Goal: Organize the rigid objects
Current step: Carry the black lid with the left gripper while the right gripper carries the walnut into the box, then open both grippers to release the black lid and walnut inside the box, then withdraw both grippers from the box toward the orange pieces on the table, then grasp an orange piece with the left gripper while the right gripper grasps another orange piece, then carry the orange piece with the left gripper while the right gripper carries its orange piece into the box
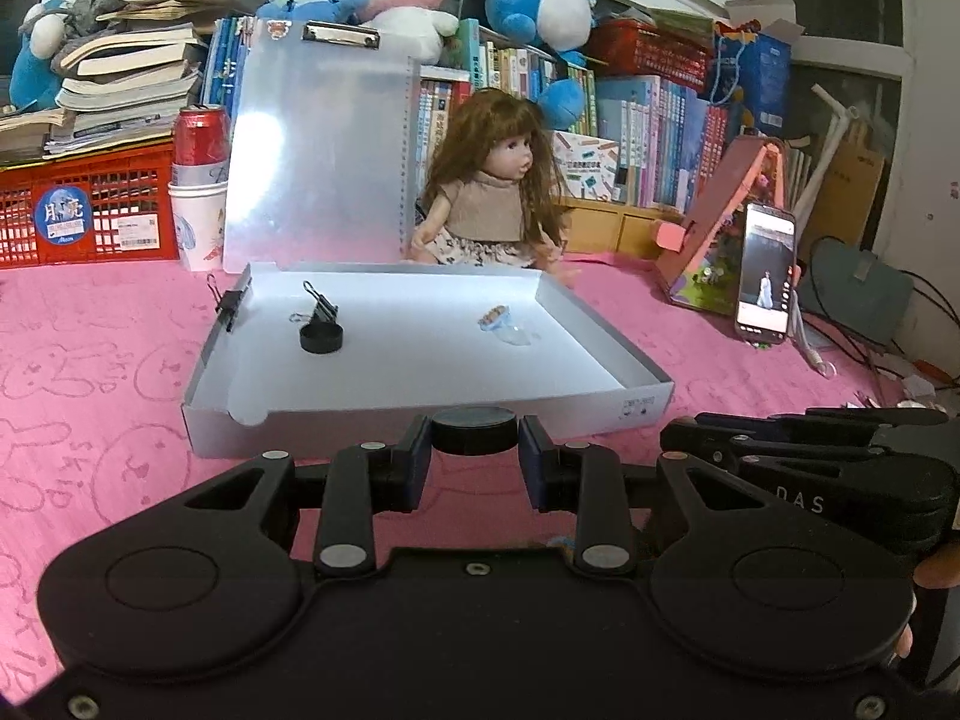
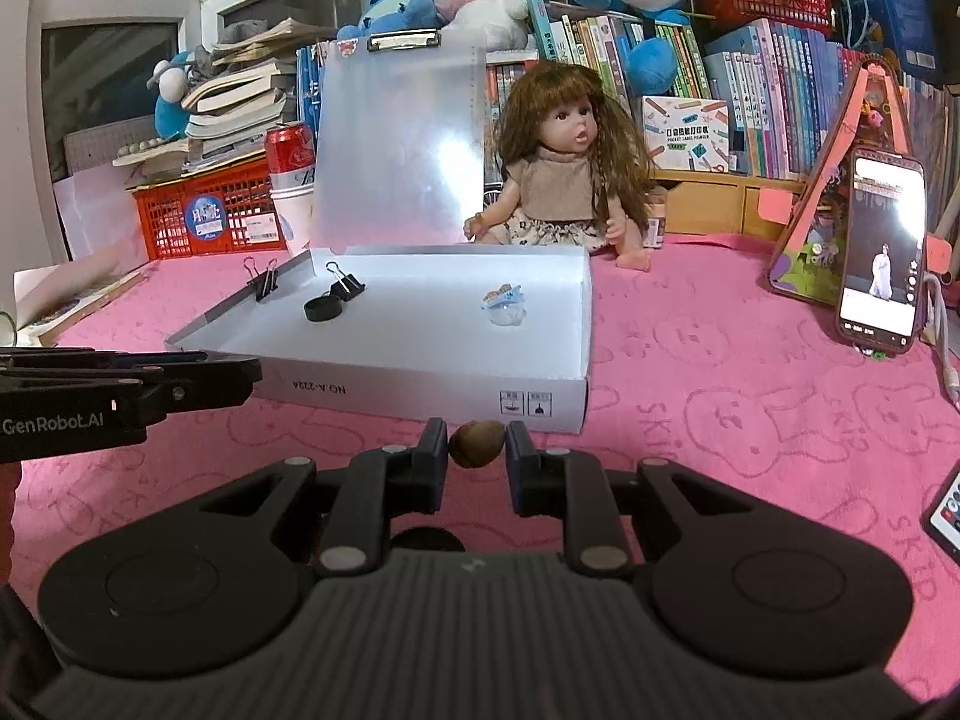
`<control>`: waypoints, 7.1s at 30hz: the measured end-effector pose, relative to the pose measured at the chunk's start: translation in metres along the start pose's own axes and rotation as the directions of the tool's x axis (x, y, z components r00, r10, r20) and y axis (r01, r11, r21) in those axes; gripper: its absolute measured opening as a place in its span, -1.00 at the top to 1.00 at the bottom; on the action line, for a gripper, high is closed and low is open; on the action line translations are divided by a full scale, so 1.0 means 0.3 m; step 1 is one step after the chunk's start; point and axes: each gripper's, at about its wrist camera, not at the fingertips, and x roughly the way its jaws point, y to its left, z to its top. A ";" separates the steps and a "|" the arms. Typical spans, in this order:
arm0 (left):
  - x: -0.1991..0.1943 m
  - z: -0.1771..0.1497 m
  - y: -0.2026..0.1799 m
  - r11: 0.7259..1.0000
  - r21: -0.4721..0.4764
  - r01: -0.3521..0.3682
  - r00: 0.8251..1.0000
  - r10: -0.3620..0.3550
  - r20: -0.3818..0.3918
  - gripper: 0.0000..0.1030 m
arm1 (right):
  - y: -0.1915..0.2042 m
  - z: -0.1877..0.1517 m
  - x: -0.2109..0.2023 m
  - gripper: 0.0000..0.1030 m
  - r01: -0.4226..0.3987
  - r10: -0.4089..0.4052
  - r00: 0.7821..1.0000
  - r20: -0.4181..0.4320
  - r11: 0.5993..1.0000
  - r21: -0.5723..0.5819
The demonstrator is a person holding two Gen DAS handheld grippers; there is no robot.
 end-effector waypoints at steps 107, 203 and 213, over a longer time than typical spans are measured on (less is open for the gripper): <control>-0.009 -0.061 0.073 1.000 0.014 0.026 0.998 -0.025 -0.065 -0.37 | 0.039 0.061 0.013 -0.91 -0.027 0.027 1.000 0.012 1.000 -0.004; 0.020 0.040 0.122 0.993 -0.033 -0.109 0.994 0.110 0.027 0.19 | 0.096 0.048 0.035 0.03 0.097 -0.100 0.993 0.055 0.994 0.046; 0.127 0.118 0.161 0.988 -0.077 -0.131 0.991 0.132 0.018 0.19 | 0.061 0.125 0.151 0.03 0.104 -0.106 0.994 0.021 0.991 0.083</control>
